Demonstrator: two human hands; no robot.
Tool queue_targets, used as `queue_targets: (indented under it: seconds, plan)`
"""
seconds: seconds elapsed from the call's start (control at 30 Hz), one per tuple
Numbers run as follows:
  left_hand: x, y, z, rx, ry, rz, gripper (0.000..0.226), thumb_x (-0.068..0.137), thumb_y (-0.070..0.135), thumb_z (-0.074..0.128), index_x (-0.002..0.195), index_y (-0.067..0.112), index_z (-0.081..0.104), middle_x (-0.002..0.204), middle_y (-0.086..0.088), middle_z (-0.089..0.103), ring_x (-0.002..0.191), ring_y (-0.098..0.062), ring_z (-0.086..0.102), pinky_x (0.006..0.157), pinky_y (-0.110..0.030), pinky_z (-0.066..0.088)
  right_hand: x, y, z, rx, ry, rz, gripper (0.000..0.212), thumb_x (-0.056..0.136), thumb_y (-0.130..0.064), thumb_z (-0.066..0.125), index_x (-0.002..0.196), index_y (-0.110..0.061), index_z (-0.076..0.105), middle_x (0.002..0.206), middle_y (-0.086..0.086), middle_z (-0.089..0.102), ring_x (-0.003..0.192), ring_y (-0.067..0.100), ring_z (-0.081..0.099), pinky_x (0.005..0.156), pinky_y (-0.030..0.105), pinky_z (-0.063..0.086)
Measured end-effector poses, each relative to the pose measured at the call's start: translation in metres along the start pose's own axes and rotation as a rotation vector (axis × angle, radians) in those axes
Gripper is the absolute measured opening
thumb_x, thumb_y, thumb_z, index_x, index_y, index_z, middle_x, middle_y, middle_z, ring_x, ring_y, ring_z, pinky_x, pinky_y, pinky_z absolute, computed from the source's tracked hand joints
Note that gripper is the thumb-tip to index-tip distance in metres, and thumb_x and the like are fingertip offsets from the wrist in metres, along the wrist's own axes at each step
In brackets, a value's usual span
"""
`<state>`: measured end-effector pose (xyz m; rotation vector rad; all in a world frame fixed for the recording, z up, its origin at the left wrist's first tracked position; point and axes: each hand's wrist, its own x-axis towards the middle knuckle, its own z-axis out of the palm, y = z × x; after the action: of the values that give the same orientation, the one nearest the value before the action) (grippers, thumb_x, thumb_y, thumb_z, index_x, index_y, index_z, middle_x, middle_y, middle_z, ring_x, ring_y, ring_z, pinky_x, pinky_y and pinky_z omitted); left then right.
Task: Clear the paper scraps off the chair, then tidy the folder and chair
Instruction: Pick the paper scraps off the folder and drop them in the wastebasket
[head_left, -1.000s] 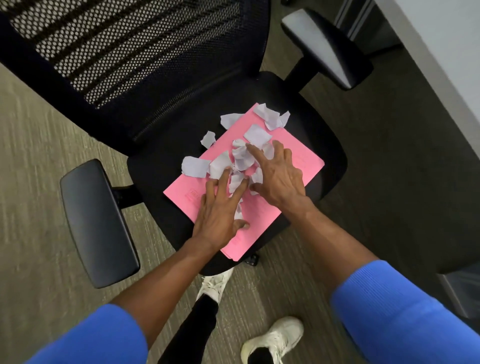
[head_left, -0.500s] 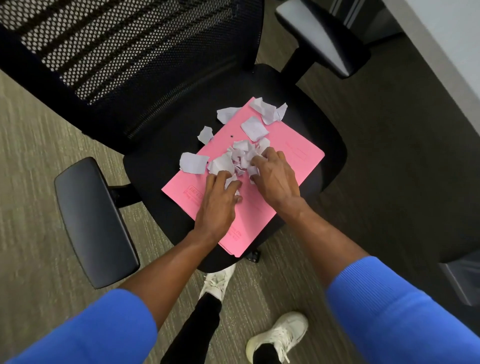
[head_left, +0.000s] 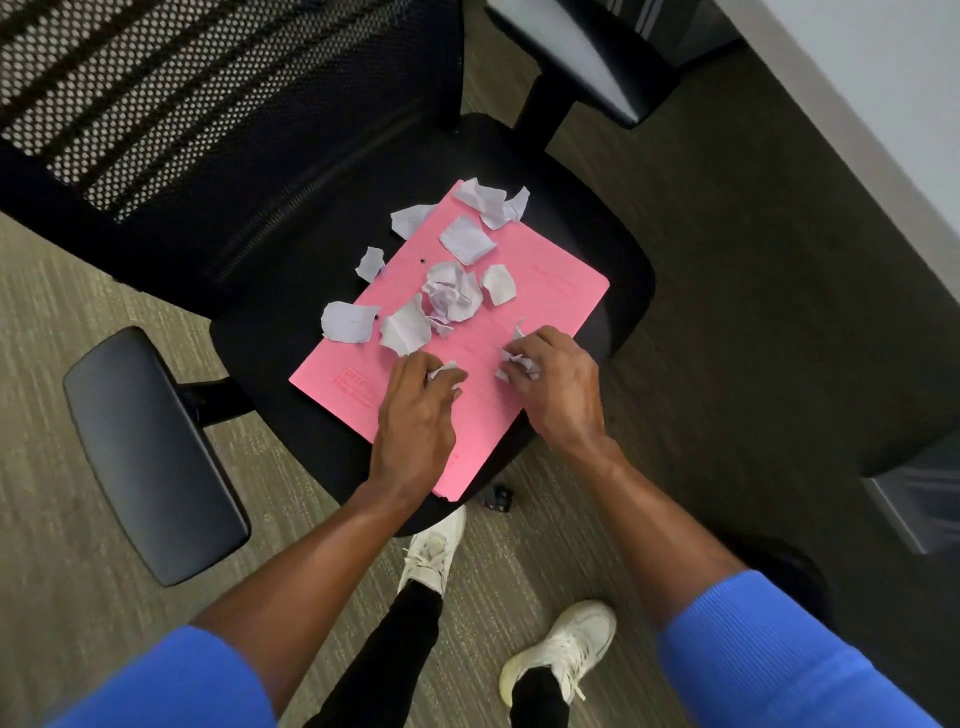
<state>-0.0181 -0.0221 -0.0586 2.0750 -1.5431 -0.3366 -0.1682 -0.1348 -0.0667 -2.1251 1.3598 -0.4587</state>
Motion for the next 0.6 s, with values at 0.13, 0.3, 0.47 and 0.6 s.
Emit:
queue_targets:
  seconds: [0.13,0.3,0.47,0.6]
  plan:
    - [-0.015,0.018,0.012,-0.088,0.039,-0.034,0.028,0.097,-0.007,0.058,0.116,0.002,0.077,0.111,-0.013,0.059,0.104,-0.033,0.062,0.077,-0.049,0.062,-0.029,0.018,-0.011,0.035,0.09,0.06,0.017,0.087,-0.018,0.082,0.102,-0.012,0.081,0.099,0.003,0.074,0.093,0.021,0.069,0.08,0.034,0.054]
    - [-0.039,0.054,0.037,-0.136,-0.076,0.047,0.027,0.1,0.003,0.056,0.118,0.007,0.076,0.111,-0.004,0.055,0.104,-0.03,0.06,0.077,-0.047,0.059,-0.082,0.051,-0.03,0.073,0.19,0.194,0.009,0.09,-0.023,0.082,0.098,-0.017,0.082,0.091,-0.003,0.072,0.076,0.012,0.066,0.07,0.024,0.052]
    - [-0.058,0.109,0.085,-0.155,-0.21,0.195,0.028,0.099,0.009,0.052,0.114,0.007,0.076,0.107,-0.01,0.06,0.098,-0.029,0.062,0.075,-0.043,0.056,-0.151,0.106,-0.056,0.075,0.218,0.377,0.012,0.087,-0.021,0.086,0.097,-0.017,0.083,0.091,-0.002,0.074,0.076,0.011,0.069,0.072,0.028,0.056]
    - [-0.069,0.143,0.124,-0.151,-0.322,0.272,0.022,0.097,0.001,0.065,0.113,0.01,0.076,0.105,-0.009,0.058,0.096,-0.027,0.061,0.074,-0.044,0.058,-0.192,0.139,-0.071,0.072,0.21,0.501,0.016,0.086,-0.02,0.086,0.101,-0.015,0.083,0.091,0.001,0.076,0.075,0.014,0.069,0.074,0.028,0.053]
